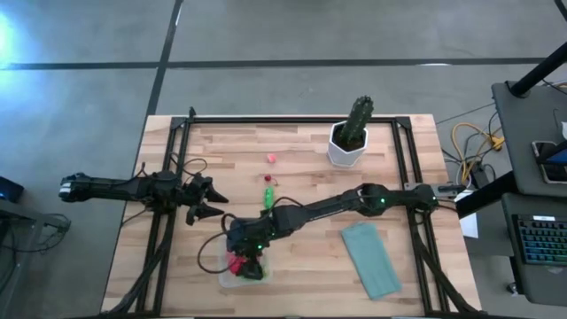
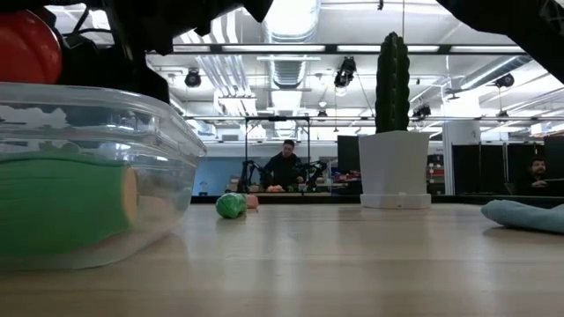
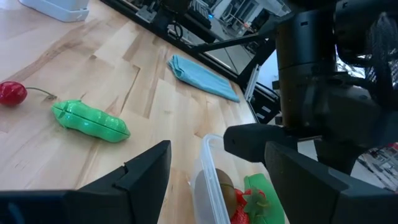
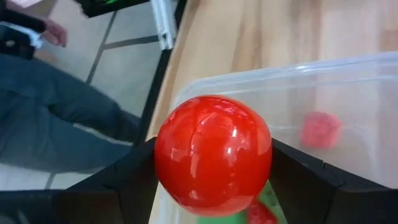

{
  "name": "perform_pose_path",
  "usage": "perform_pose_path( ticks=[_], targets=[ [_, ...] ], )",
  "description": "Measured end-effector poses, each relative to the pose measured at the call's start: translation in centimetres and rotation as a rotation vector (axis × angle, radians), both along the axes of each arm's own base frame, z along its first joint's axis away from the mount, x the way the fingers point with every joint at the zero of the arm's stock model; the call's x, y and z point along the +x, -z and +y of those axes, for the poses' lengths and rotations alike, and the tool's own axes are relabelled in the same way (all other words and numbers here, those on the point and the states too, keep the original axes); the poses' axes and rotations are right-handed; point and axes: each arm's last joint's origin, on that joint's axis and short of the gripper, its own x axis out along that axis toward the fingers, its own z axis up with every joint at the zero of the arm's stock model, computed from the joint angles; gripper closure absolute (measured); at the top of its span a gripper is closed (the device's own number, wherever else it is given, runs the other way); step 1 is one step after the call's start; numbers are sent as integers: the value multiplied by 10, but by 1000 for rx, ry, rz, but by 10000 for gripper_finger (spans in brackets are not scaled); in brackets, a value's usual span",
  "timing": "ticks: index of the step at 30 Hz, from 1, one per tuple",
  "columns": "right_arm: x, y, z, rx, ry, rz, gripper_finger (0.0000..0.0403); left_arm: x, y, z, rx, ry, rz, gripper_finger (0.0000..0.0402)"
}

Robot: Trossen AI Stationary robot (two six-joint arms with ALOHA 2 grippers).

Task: Pick and placing Produce into tupperware
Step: Put the red tomato into the transparent bin, then put the green peas into the transparent bin

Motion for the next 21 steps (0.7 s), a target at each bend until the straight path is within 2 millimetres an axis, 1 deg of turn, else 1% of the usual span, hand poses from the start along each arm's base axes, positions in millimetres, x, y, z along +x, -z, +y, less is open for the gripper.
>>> perform_pose_path(
  ticks=[3,9,11,13,15,17,19,21],
  targets=[
    [1,0,-1,-16,25,-4,121,0,0,0,0,0,0,155],
    [-1,-2,-1,-9,37,13,71,0,0,0,0,0,0,155],
    [-4,-8,-3,-23,57,33,62,0,0,0,0,0,0,155],
    [-9,-20,-9,-83,110,41,60,0,0,0,0,0,0,155],
    [-18,-36,-18,-215,214,43,62,0,0,0,0,0,0,155],
    [-28,-52,-33,-359,330,62,68,0,0,0,0,0,0,155],
    [-36,-62,-50,-394,404,121,74,0,0,0,0,0,0,155],
    [-42,-60,-70,-378,485,236,76,0,0,0,0,0,0,155]
  ],
)
